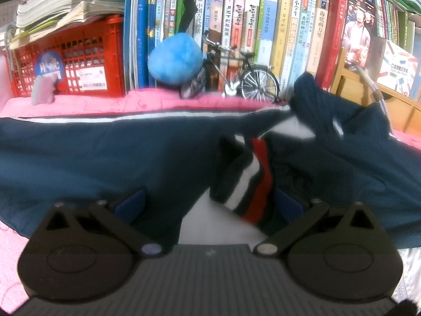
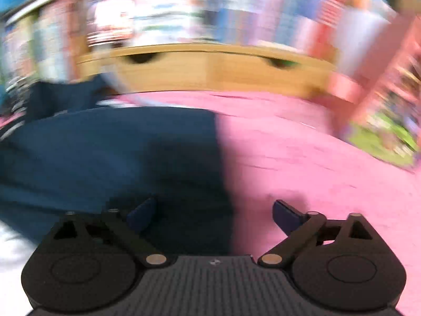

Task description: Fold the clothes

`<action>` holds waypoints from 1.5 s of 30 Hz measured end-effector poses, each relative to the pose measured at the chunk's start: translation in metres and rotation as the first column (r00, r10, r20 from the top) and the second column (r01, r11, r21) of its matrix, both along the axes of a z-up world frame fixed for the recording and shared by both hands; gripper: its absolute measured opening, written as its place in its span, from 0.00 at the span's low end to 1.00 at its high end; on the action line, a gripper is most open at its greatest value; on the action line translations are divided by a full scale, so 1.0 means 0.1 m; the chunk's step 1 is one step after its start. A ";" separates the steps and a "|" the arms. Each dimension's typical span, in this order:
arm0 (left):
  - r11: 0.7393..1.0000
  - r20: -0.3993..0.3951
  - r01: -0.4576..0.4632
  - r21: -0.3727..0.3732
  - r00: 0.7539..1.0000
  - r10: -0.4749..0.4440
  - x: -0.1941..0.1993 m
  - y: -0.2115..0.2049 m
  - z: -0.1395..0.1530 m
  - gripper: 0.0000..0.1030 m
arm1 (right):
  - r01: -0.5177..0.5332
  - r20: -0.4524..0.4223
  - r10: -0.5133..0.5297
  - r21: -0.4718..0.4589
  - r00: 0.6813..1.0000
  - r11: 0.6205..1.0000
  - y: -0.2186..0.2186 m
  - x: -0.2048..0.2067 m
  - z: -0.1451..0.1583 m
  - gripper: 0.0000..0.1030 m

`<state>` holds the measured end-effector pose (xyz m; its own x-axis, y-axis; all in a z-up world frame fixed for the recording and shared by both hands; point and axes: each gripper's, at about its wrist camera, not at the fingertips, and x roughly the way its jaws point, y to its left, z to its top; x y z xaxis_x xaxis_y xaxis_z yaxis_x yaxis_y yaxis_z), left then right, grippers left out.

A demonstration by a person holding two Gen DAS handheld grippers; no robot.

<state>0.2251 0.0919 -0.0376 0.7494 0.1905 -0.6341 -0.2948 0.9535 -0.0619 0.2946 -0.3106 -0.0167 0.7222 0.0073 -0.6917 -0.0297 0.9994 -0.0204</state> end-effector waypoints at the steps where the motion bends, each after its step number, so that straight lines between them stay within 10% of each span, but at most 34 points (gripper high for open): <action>1: 1.000 0.000 0.000 0.000 1.000 0.000 0.00 0.00 0.00 1.00 | 0.056 -0.026 -0.055 0.010 0.998 0.998 -0.15 0.06 0.01 0.99; 6: 1.000 0.000 -0.001 0.000 1.000 0.001 0.00 0.00 0.00 1.00 | 0.230 -0.060 -0.233 -0.055 0.971 0.972 -0.34 0.16 0.21 0.72; 13: 1.000 0.000 -0.001 0.000 1.000 0.001 0.01 0.00 0.00 1.00 | -0.200 0.031 0.201 0.324 0.979 0.925 0.58 0.23 0.39 0.79; 23: 1.000 0.002 -0.002 -0.003 1.000 0.002 0.01 0.00 0.00 1.00 | -0.467 0.035 0.468 0.175 0.883 0.867 1.84 0.38 -0.09 0.71; 32: 1.000 0.004 0.001 -0.005 1.000 -0.001 0.01 0.00 0.00 1.00 | -0.311 0.046 0.310 0.008 0.950 0.950 1.19 0.69 -0.12 0.58; 38: 1.000 0.004 0.002 -0.004 1.000 -0.002 0.00 0.00 -0.01 1.00 | -0.112 0.045 0.112 0.018 0.993 0.993 0.69 0.86 -0.14 0.72; 42: 1.000 0.005 0.001 -0.004 1.000 -0.001 0.01 0.00 -0.02 1.00 | 0.158 0.083 -0.145 -0.179 0.986 0.971 0.61 0.80 -0.06 0.69; 45: 1.000 0.005 0.000 -0.004 1.000 0.000 0.01 0.00 -0.02 1.00 | 0.063 0.173 -0.045 -0.101 0.984 0.993 0.78 0.48 0.12 0.69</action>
